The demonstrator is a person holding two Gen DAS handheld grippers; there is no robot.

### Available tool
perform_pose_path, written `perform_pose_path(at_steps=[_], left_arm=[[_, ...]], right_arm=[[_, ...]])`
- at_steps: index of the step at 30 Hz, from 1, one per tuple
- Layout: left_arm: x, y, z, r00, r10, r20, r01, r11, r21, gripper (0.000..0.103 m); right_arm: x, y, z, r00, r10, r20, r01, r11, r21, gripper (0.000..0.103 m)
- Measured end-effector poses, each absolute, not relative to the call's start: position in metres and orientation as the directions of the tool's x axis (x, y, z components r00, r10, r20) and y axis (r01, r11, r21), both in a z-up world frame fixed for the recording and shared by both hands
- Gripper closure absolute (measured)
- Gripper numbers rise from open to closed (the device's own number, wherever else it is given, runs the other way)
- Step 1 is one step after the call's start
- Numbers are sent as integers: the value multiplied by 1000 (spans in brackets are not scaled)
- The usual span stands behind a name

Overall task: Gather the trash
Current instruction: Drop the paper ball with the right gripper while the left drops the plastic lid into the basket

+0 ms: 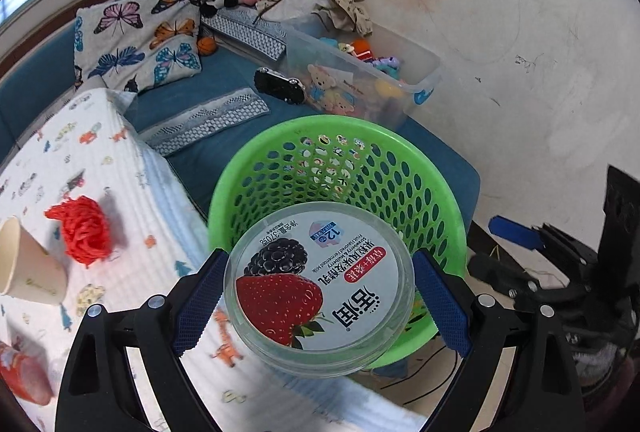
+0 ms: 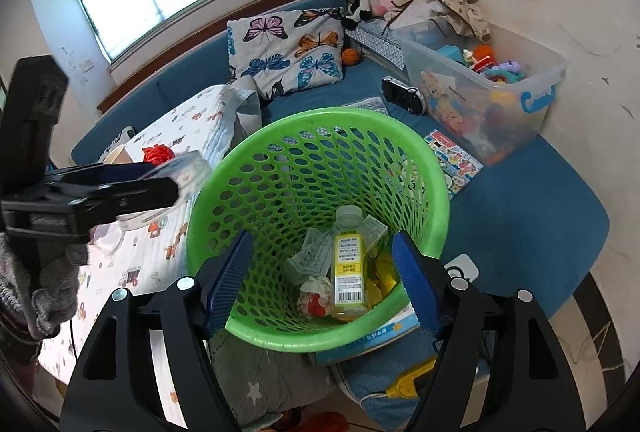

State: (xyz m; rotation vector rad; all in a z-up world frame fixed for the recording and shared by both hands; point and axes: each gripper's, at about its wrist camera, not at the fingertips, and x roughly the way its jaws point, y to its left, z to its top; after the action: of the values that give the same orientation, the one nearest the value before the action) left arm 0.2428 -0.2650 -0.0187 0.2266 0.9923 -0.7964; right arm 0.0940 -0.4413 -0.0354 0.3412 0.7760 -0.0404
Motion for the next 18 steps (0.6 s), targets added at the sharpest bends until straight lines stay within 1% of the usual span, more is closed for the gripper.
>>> perform_pose_path(at_steps=[5,7,10,18], left_arm=[[244,-276,-25,267,-508,-819,689,695,-206,14],[243,-278,-26,259,-520,-814,690,689,-220,11],[241,-277,-25,254,-541,-802,690,682,-242,10],[235,-256,-15,299,-542,-786,675,702,-227,10]], right_arm=[[88,-444,-37,714,87,-694,172,940,295,30],[87,-445,-38,713,87,-695,176,938,297,30],[85,-445,-40,712,87,-697,179,937,300,30],[85,-433,-37,716,103,-691,154,941,300,30]])
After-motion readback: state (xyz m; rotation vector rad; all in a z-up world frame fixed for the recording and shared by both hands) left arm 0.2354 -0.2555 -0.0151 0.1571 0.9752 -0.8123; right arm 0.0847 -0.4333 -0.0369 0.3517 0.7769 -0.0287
